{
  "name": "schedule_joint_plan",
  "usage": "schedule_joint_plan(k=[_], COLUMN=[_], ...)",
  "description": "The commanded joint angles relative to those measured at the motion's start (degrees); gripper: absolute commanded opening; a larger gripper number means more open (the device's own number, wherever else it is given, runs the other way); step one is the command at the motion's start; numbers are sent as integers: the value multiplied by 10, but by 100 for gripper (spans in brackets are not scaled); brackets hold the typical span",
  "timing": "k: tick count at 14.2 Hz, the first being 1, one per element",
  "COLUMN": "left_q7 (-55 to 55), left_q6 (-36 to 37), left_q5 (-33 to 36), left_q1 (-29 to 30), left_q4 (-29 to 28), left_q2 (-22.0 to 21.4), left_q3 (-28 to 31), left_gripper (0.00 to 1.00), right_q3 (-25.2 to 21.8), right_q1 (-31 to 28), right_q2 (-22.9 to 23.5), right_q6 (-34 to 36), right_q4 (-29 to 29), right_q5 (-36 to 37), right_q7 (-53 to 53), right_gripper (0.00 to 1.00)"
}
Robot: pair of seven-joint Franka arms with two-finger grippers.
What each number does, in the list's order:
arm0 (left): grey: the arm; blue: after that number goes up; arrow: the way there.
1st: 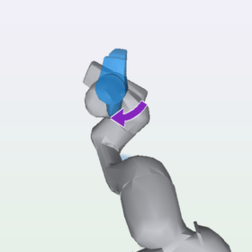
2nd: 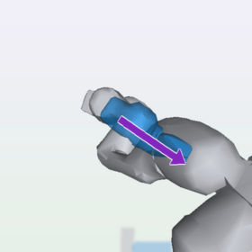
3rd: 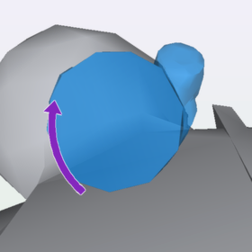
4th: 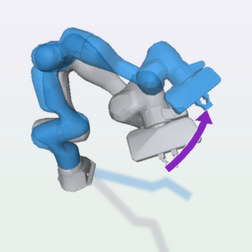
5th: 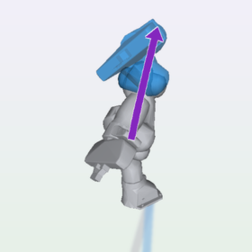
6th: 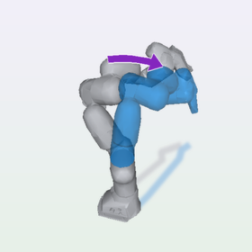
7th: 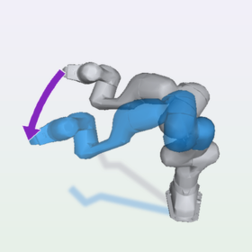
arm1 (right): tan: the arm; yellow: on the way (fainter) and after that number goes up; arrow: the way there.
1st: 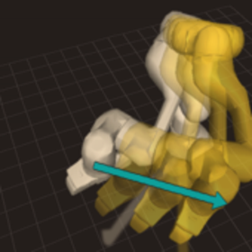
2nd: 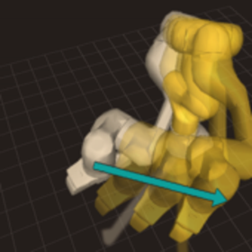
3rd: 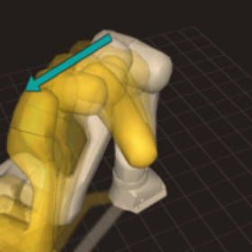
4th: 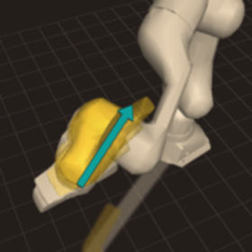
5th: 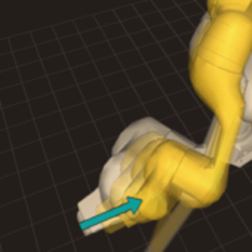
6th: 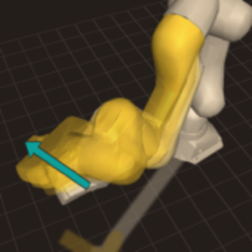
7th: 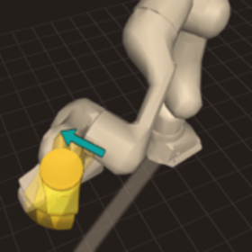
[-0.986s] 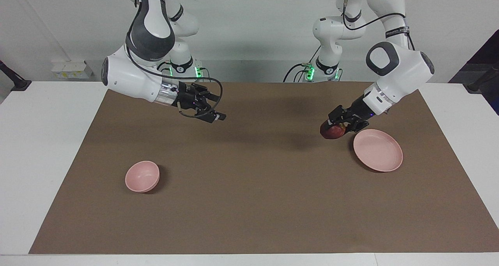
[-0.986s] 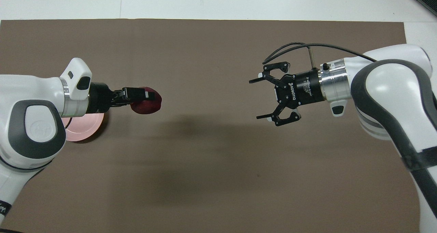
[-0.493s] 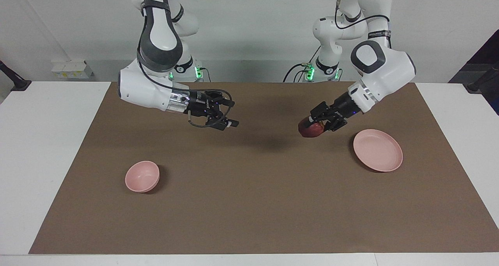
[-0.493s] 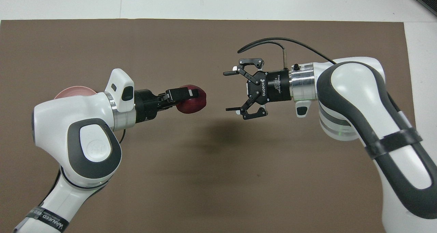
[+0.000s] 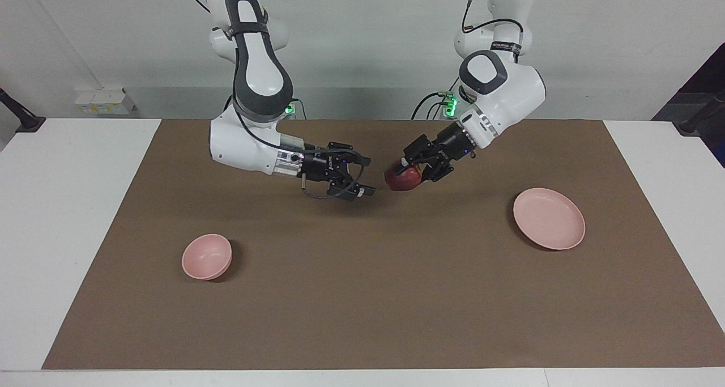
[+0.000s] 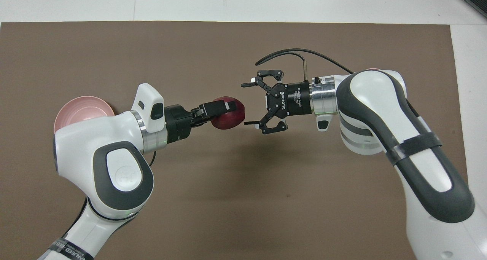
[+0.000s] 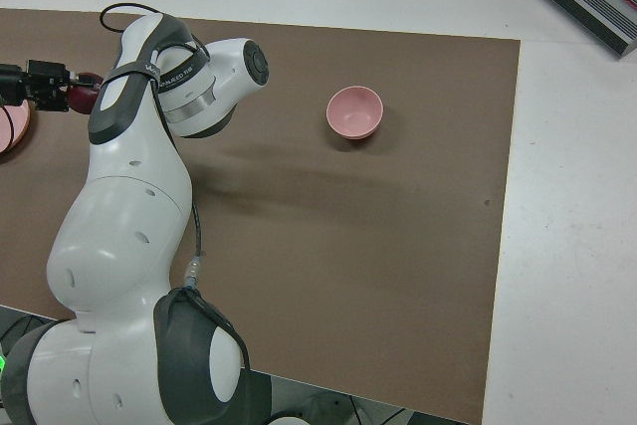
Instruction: Move apple from plate to bowl
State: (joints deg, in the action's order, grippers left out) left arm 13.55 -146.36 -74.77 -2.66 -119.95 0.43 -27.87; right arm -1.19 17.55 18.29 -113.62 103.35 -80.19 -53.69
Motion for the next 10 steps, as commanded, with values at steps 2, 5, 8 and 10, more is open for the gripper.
schedule_joint_plan(k=[2, 5, 8, 10], left_q7=[-4, -5, -12, -13], left_q6=[-16, -16, -16, -15], left_q5=[-13, -13, -13, -13], left_q1=[-2, -2, -3, -3], left_q4=[3, 5, 5, 5], left_q2=[-4, -4, -4, -3], left_q3=[-7, -10, -12, -14], left_gripper=[0, 0, 0, 0], right_q3=[3, 3, 4, 4], right_q1=[26, 28, 30, 29], right_q2=[-2, -4, -6, -10], right_q6=[-36, -30, -31, -30], right_q4=[4, 4, 5, 5], right_q5=[-29, -36, -38, -38], right_q7=[12, 4, -4, -3], right_gripper=[100, 100, 100, 74])
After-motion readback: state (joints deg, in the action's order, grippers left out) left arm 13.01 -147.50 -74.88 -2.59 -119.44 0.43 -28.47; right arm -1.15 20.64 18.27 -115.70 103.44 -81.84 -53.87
